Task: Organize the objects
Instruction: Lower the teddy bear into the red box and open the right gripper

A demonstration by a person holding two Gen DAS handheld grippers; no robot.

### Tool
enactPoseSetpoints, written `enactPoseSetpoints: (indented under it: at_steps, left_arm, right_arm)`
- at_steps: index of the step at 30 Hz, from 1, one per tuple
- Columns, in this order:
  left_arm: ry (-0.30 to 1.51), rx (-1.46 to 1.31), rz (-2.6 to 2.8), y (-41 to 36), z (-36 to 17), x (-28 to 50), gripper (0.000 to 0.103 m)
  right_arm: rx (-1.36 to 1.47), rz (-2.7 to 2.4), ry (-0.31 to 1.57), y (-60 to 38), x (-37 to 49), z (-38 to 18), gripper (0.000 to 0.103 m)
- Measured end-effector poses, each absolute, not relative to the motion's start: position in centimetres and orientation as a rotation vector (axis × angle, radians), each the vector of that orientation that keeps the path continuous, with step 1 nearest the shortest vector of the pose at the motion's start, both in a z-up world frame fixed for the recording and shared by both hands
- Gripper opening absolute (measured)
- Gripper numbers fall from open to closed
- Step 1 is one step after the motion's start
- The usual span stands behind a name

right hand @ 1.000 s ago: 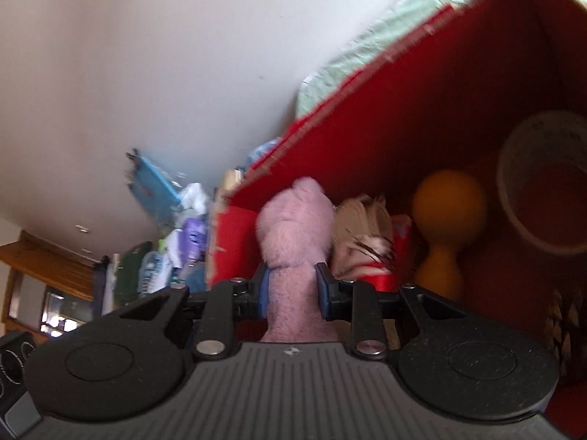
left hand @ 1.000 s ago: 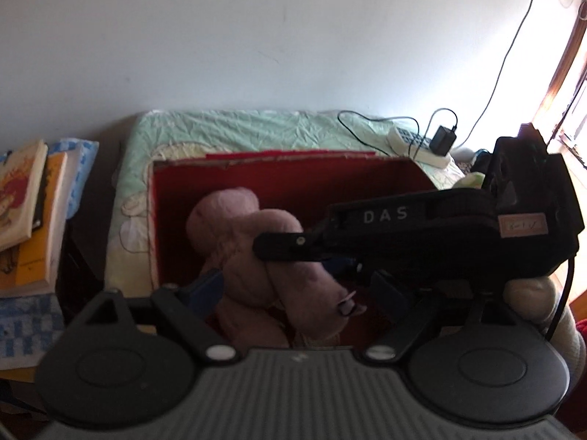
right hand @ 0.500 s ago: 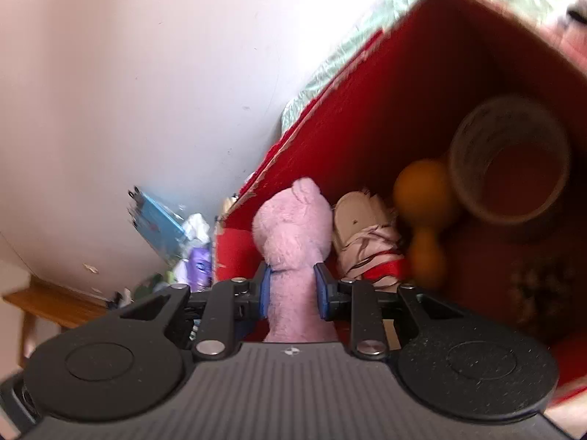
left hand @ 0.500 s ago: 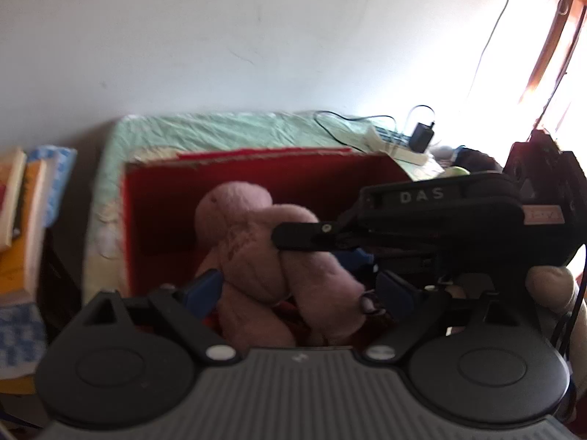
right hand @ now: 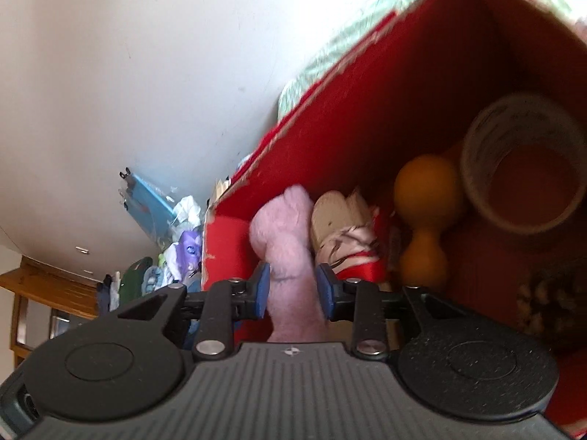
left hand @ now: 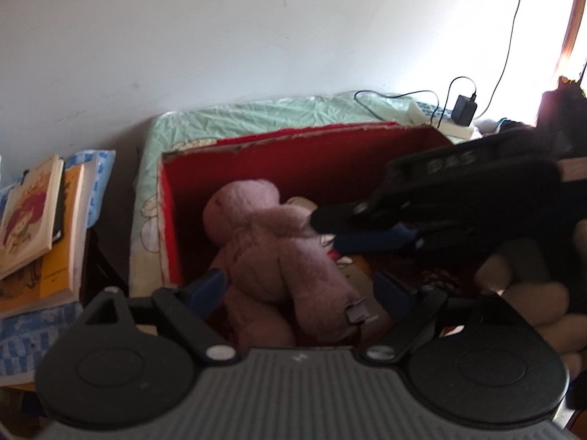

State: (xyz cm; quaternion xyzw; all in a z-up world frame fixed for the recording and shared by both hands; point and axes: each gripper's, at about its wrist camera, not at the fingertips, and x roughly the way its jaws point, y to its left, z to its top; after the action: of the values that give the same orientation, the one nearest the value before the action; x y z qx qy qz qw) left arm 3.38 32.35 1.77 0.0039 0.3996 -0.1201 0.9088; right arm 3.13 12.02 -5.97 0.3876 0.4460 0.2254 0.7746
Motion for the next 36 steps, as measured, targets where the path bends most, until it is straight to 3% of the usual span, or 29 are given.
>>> enactPoseSetpoints:
  at_steps: [2,7,9,13,16,26,36]
  left_arm:
    - [0.830,0.031,-0.229,32.0,1.7,3.4,0.089]
    - [0.861,0.041,-0.200,31.6,1.7,3.5,0.089]
    - [0.870,0.046,-0.187,31.6,1.8,3.4,0.089]
    - [0.888,0.051,-0.153,31.4,2.3,3.4,0.089]
    - [0.897,0.056,-0.112,30.9,2.6,3.3,0.091]
    - [0.923,0.090,0.026,28.8,3.3,2.4,0.091]
    - [0.913,0.102,0.172,25.5,4.8,0.0,0.092]
  right_arm:
    - [0.804,0.489,0.982,13.3,3.7,-5.4,0.010]
    - [0.738,0.477,1.033,14.3,4.7,-4.8,0.006]
    - [0.736,0.496,1.045,14.7,4.8,-5.0,0.007]
    - [0.687,0.505,1.002,15.0,4.6,-3.7,0.020]
    - [0.616,0.491,0.955,14.7,3.8,-2.6,0.023]
    - [0.386,0.389,0.866,14.7,1.4,-1.1,0.025]
    - [0.388,0.457,0.846,11.7,-0.4,-0.6,0.026]
